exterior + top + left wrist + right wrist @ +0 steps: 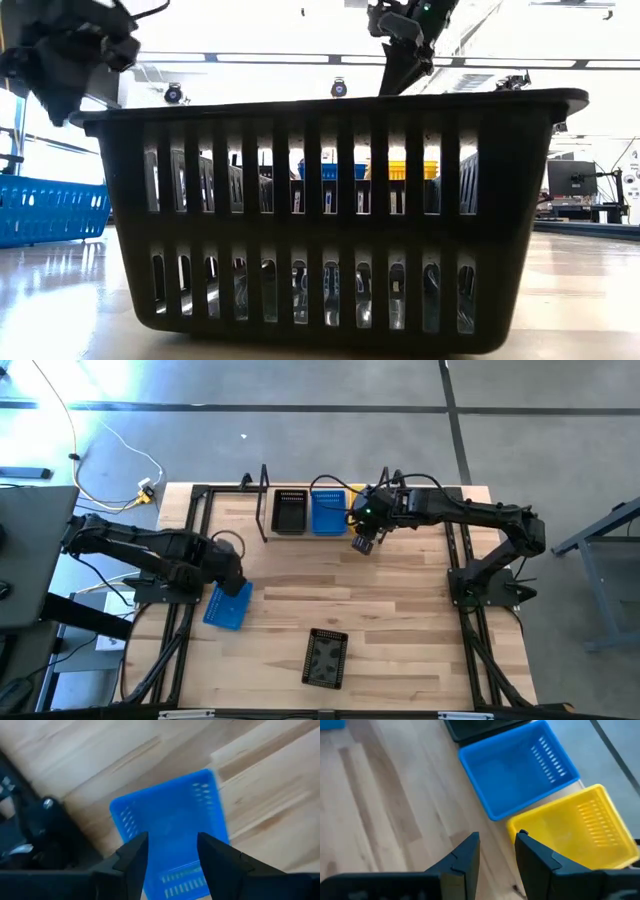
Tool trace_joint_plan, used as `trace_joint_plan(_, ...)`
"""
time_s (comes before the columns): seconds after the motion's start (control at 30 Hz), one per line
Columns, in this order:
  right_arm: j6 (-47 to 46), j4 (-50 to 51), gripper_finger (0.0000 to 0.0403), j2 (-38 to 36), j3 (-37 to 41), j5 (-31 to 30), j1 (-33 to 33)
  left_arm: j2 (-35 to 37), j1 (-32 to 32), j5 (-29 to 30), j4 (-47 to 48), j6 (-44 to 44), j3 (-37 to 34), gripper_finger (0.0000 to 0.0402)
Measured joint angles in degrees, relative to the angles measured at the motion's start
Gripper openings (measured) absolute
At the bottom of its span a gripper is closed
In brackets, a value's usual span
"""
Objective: Stack baskets on shelf by color
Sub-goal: Stack the blue bin on top of the blue bin on the shelf
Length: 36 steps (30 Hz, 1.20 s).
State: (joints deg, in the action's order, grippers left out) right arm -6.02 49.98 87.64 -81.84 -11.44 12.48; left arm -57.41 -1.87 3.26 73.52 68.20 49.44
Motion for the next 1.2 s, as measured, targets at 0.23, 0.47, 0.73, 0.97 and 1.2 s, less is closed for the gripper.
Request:
trace_joint_plan(0.23,-4.7,-0.4,0.011,0.0,0.0,-0.4,-3.9,0.0,-5.1,0.0,0.0,4.7,-5.0,0.0161)
trace_joint_plan(0.47,-8.0,-0.4,0.011,0.0,0.0,-2.6,-7.5,-0.1,-8.8,1.3,-0.7,10.6,-7.4,0.0161)
trace_joint_plan(0.73,-11.1,-0.5,0.011,0.0,0.0,-3.8,-9.9,-1.2,-9.5,2.5,-0.6,12.8,-7.5,0.0158)
trace_joint_plan(0.97,-12.0,-0.5,0.011,0.0,0.0,-4.1,-11.3,-6.9,-9.5,2.5,-0.6,12.8,-7.5,0.0137)
trace_joint_plan(1.2,-12.0,-0.5,0.011,0.0,0.0,-4.9,-12.4,-13.9,-9.5,2.5,-0.6,12.6,-7.5,0.0129)
